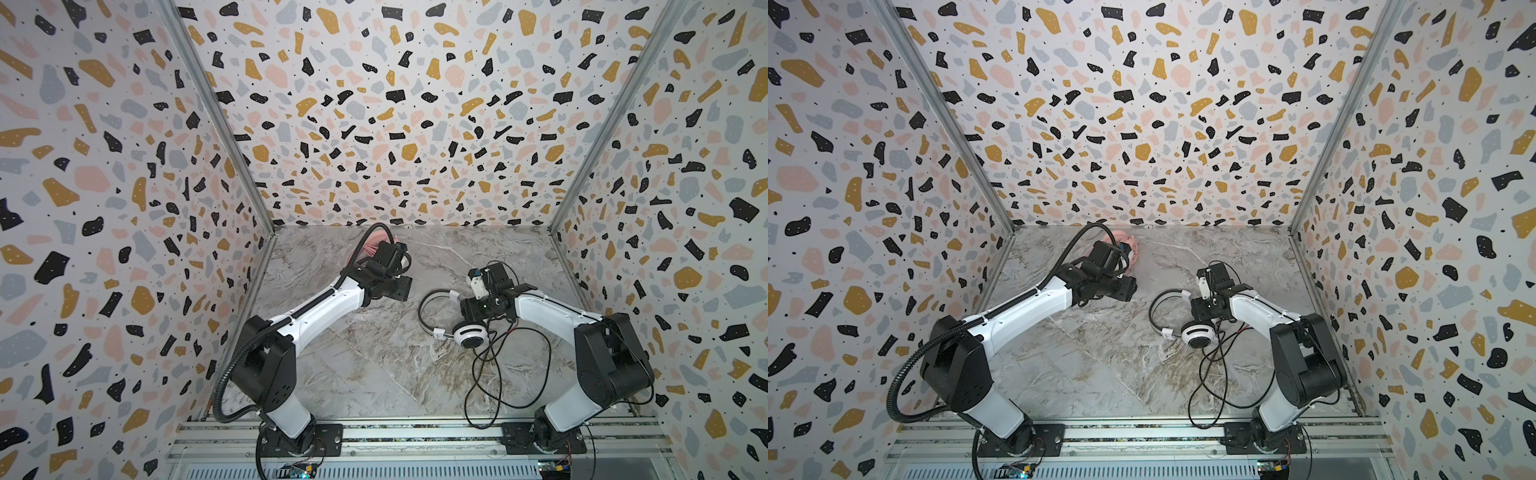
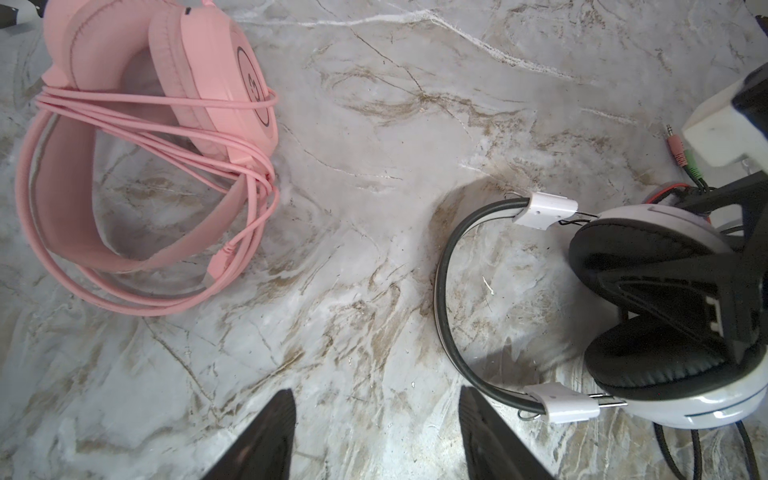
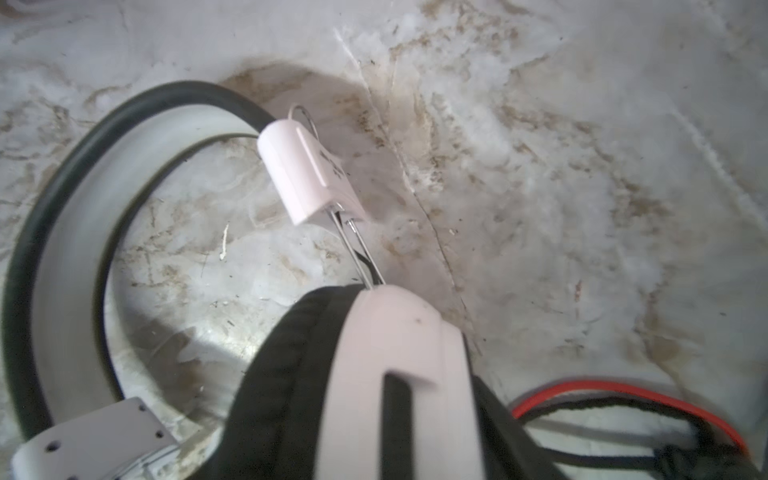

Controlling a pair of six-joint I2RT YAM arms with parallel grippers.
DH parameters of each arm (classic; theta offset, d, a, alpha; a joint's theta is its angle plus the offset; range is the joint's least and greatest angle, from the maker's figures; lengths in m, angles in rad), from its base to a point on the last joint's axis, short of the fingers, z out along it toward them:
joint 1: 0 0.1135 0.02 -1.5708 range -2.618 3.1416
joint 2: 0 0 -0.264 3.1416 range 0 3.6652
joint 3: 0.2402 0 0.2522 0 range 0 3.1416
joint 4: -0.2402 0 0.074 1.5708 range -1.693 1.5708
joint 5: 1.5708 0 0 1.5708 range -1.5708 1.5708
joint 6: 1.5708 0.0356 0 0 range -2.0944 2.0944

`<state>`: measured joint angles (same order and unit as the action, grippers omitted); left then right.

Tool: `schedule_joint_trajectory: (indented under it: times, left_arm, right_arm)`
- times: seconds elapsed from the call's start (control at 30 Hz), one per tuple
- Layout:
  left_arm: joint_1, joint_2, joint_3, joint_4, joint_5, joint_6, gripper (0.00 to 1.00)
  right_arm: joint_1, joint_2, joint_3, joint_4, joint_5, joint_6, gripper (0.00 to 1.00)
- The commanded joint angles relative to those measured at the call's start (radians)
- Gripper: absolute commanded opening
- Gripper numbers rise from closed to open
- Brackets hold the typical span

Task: Wrap the headphones
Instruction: 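Grasp the white headset's ear cup with the left gripper while the right releases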

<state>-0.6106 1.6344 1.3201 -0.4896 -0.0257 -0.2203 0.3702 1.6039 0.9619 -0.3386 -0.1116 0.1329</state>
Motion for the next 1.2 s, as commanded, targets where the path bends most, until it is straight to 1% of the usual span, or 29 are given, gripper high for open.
schedule_joint_trajectory:
  times: [0.0,0.07,0.1,0.23,0.3,0.4,0.43,0.57,0.67,0.73,0.77,0.9,0.93,1.0,1.07,1.1,1.13,1.17]
  left_arm:
    - [0.008,-0.005,-0.008,0.024,0.019,0.008,0.63]
    - [0.008,0.004,-0.004,0.016,0.036,0.010,0.63]
    - [0.008,0.005,-0.004,0.018,0.042,0.012,0.64]
    - [0.008,0.018,0.000,0.016,0.092,0.019,0.65]
    - [0.008,0.016,-0.012,0.035,0.126,0.016,0.65]
    - [0.007,0.031,-0.011,0.039,0.160,0.012,0.66]
    - [0.007,0.038,-0.010,0.037,0.173,0.013,0.66]
    - [0.008,0.047,-0.015,0.038,0.165,0.010,0.66]
    - [0.008,0.052,-0.009,0.020,0.132,0.013,0.66]
    - [0.008,0.048,-0.013,0.020,0.096,0.012,0.65]
    - [0.007,0.047,-0.011,0.019,0.080,0.009,0.62]
    - [0.008,0.045,-0.014,0.021,0.071,0.014,0.41]
    - [0.008,0.045,-0.015,0.022,0.065,0.014,0.37]
    - [0.008,0.048,-0.008,0.020,0.055,0.015,0.25]
    - [0.007,0.048,-0.011,0.019,0.055,0.018,0.17]
    - [0.008,0.045,-0.015,0.023,0.053,0.015,0.11]
    - [0.007,0.043,-0.018,0.027,0.048,0.013,0.06]
    - [0.009,0.042,-0.015,0.028,0.046,0.013,0.01]
  right_arm:
    - [0.009,-0.019,0.022,-0.034,0.041,-0.009,0.40]
    - [0.010,-0.047,0.016,-0.017,0.038,-0.010,0.35]
    - [0.016,-0.066,0.017,-0.012,0.030,-0.013,0.34]
    - [0.062,-0.166,-0.003,0.026,0.069,0.006,0.30]
    - [0.091,-0.209,-0.010,0.050,0.104,0.033,0.29]
    - [0.168,-0.262,-0.015,0.080,0.189,0.075,0.28]
    - [0.193,-0.277,-0.019,0.099,0.197,0.082,0.28]
    - [0.237,-0.304,0.001,0.118,0.199,0.118,0.27]
    - [0.249,-0.338,-0.008,0.154,0.188,0.135,0.26]
    - [0.253,-0.345,0.003,0.146,0.168,0.142,0.26]
    - [0.261,-0.352,0.008,0.139,0.165,0.143,0.26]
    - [0.281,-0.352,0.010,0.143,0.147,0.146,0.26]
    - [0.285,-0.345,0.018,0.133,0.145,0.149,0.26]
    - [0.303,-0.347,0.014,0.132,0.156,0.149,0.27]
    - [0.311,-0.346,0.006,0.149,0.148,0.143,0.27]
    - [0.313,-0.342,0.010,0.148,0.137,0.139,0.28]
    - [0.317,-0.335,0.018,0.135,0.133,0.137,0.30]
    - [0.322,-0.332,0.024,0.125,0.134,0.136,0.35]
